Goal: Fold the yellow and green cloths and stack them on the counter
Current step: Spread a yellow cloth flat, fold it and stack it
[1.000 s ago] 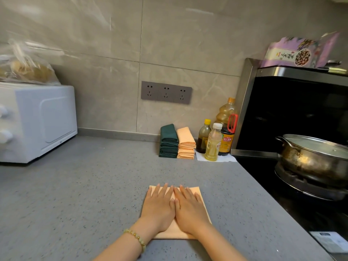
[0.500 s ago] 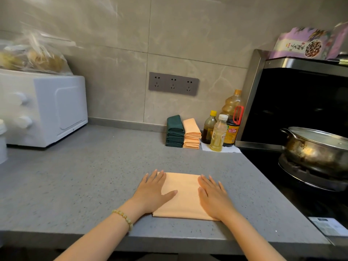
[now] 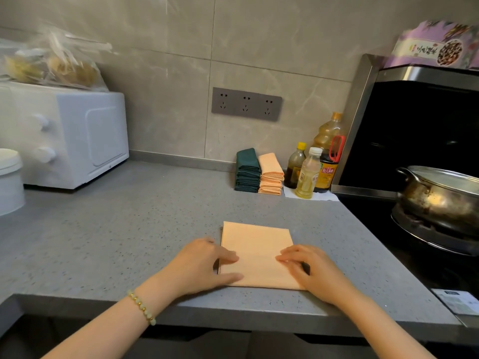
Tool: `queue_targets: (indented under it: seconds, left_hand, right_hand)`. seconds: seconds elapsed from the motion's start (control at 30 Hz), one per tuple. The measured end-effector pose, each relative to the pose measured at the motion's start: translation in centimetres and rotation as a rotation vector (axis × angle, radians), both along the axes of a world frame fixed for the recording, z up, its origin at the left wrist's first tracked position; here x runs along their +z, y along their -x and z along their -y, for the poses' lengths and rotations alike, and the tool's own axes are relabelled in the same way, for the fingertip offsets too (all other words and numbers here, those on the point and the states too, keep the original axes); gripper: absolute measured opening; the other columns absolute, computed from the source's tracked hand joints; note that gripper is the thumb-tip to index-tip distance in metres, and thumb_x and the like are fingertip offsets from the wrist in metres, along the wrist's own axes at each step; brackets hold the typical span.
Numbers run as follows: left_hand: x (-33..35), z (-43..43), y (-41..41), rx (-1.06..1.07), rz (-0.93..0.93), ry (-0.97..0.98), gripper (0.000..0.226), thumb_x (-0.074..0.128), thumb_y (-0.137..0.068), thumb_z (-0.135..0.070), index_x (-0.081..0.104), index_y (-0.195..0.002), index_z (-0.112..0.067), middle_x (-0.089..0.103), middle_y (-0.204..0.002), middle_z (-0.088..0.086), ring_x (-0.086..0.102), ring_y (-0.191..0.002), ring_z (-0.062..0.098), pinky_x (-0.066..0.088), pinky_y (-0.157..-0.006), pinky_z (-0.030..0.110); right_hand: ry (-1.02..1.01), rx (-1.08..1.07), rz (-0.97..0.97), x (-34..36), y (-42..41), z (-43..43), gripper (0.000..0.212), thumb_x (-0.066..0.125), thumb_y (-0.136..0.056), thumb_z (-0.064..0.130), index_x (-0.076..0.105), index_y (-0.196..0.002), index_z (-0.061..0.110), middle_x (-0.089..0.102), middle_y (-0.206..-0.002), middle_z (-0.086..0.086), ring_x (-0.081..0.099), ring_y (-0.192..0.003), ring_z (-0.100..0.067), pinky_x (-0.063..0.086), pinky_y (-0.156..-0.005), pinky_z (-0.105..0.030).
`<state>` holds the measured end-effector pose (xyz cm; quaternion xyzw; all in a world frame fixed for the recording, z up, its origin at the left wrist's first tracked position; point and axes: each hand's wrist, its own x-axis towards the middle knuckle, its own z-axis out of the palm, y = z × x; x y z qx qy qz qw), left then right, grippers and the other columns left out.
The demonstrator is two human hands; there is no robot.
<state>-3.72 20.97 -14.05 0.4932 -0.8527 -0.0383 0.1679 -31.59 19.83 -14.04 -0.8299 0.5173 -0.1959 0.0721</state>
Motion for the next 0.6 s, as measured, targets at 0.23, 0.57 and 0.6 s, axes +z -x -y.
queue_targets:
  seconds: [0.23,0.57,0.6]
  left_hand:
    - [0.1,-0.8,-0.2,-0.059,0.128,-0.025,0.073,0.033,-0.078,-0.068,0.044,-0.141,-0.033,0.046,-0.143,-0.016,0.046,-0.127,-0.001,0.004,-0.118,0.021]
    - [0.1,-0.2,-0.4,0.004,-0.218,-0.054,0.02,0.061,-0.09,-0.024,0.07,-0.106,-0.033,0.071,-0.097,-0.015,0.061,-0.086,0.001,0.048,-0.077,0.024]
    - [0.1,-0.6,-0.4,0.013,-0.277,-0.087,0.017,0.063,-0.089,-0.026,0.07,-0.103,-0.03,0.071,-0.095,-0.016,0.061,-0.084,-0.001,0.048,-0.075,0.022]
  right_hand:
    - [-0.01,0.107,-0.265,0.6,1.1,-1.7,0.071,0.034,-0.078,0.079,0.033,-0.139,0.044,0.025,-0.143,0.031,0.023,-0.131,0.01,0.0,-0.114,-0.019]
    - [-0.136,-0.013,0.284,0.9,1.4,-1.4,0.014,0.062,-0.089,0.03,0.066,-0.096,0.042,0.068,-0.095,0.026,0.06,-0.094,0.008,0.047,-0.082,-0.016]
    - [-0.162,-0.027,0.353,1.1,1.4,-1.7,0.013,0.063,-0.088,0.03,0.066,-0.093,0.041,0.069,-0.091,0.026,0.061,-0.091,0.009,0.048,-0.077,-0.014]
